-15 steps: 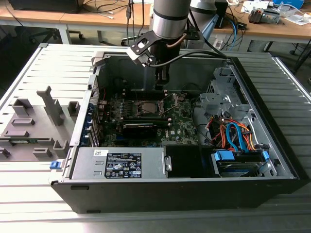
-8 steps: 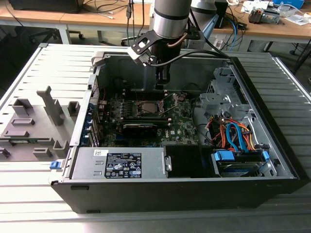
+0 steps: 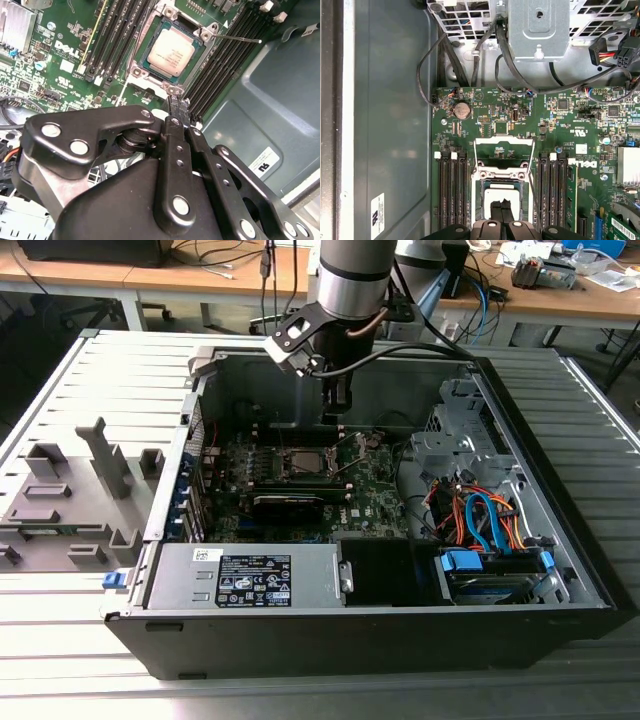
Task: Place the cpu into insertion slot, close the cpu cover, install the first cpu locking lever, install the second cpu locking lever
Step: 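Close the cpu cover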
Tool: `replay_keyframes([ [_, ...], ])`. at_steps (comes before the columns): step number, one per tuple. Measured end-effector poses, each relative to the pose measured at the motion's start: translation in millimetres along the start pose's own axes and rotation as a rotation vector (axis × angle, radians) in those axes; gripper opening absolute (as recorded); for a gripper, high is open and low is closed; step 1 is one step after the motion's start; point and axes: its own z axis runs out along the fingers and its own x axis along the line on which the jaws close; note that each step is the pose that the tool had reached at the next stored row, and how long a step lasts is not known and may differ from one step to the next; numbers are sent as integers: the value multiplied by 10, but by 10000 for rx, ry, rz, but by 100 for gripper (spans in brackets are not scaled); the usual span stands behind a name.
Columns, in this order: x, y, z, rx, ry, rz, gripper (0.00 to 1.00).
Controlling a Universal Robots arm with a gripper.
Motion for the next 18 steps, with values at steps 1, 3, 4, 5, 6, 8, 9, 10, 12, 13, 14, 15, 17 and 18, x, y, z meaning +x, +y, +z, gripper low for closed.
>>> replay_keyframes([
  [1, 0, 2, 0, 0, 0, -2, 11],
  [3, 0, 7, 0, 0, 0, -3, 11],
  [4, 0, 10, 0, 0, 0, -3, 11],
  [5, 0, 13, -1, 0, 0, -2, 11],
  [6, 0, 15, -1, 0, 0, -2, 11],
  [8, 0, 22, -1, 0, 0, -3, 11],
  [9, 0, 25, -1, 0, 0, -3, 11],
  [10, 0, 30, -1, 0, 0, -2, 11],
  [12, 0, 38, -1, 0, 0, -2, 11],
  [13, 0, 40, -2, 0, -1, -2, 11],
  [14, 0, 46, -2, 0, 0, -2, 11],
  [15, -1, 93, -4, 0, -1, -2, 11],
  [17, -2, 160, -6, 0, 0, -1, 11],
  [18, -2, 169, -6, 0, -1, -2, 11],
])
